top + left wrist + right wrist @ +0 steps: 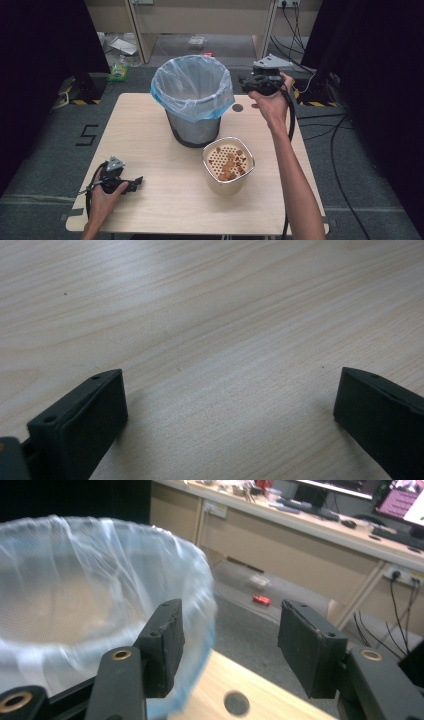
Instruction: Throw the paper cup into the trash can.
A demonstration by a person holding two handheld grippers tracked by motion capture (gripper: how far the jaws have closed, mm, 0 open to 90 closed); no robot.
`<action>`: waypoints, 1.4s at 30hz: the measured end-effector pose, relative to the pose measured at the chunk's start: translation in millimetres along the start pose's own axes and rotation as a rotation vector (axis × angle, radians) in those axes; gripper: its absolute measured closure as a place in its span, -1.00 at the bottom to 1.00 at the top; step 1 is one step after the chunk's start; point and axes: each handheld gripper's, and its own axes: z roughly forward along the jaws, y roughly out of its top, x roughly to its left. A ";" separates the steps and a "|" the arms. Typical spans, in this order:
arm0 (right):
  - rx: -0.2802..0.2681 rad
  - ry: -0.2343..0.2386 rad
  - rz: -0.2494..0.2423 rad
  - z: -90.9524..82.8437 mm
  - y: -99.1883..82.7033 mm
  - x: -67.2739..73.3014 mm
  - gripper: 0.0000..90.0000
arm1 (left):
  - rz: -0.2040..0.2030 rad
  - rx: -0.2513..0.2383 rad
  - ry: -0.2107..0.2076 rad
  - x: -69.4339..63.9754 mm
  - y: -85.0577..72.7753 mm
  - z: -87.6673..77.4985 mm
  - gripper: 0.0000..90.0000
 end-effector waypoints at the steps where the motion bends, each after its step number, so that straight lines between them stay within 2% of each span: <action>1: 0.000 0.000 0.000 0.0 0.0 0.0 -0.03 | 0.000 -0.001 0.001 -0.1 0.0 0.0 -1.00; 5: 0.014 -0.020 0.008 -18.1 -20.4 -13.8 -0.06 | 0.003 -0.002 0.004 -0.5 -0.1 -0.1 -1.00; 6: 0.014 -0.020 0.008 -18.1 -20.4 -13.8 -0.06 | 0.003 -0.002 0.004 -0.5 -0.1 -0.1 -1.00; 17: 0.082 -0.031 0.007 -47.1 -77.1 -25.7 -0.12 | 0.001 -0.002 0.003 -0.4 -0.1 0.0 -1.00; 19: 0.082 -0.033 0.010 -48.3 -80.3 -25.6 -0.13 | 0.002 -0.001 0.002 -0.2 -0.1 -0.1 -1.00; 23: 0.102 -0.027 0.015 -56.7 -103.9 -22.8 -0.15 | 0.000 0.001 0.000 0.0 -0.2 -0.2 -1.00; 25: 0.103 -0.027 0.017 -57.6 -107.6 -22.4 -0.15 | -0.001 0.000 0.000 -0.1 -0.3 -0.3 -1.00; 26: 0.110 -0.027 0.031 -59.9 -119.3 -20.9 -0.16 | -0.001 0.000 0.001 -0.1 -0.3 -0.3 -1.00; 28: 0.117 -0.025 0.036 -60.4 -123.4 -20.2 -0.16 | -0.001 0.000 0.000 -0.1 -0.3 -0.3 -1.00; 30: 0.137 -0.026 0.045 -62.1 -140.1 -17.3 -0.17 | -0.002 0.000 0.000 -0.1 -0.4 -0.3 -1.00; 35: 0.156 -0.032 0.056 -63.7 -156.5 -13.6 -0.19 | -0.002 0.000 0.001 -0.2 -0.5 -0.4 -1.00; 36: 0.168 -0.035 0.056 -64.2 -165.3 -10.7 -0.19 | -0.002 0.000 0.000 -0.1 -0.5 -0.5 -1.00; 38: 0.172 -0.035 0.057 -64.2 -168.1 -9.5 -0.19 | -0.002 0.000 0.000 -0.1 -0.5 -0.5 -1.00; 42: 0.185 -0.034 0.063 -65.3 -187.3 -0.8 -0.20 | -0.003 -0.001 0.000 -0.1 -0.6 -0.5 -1.00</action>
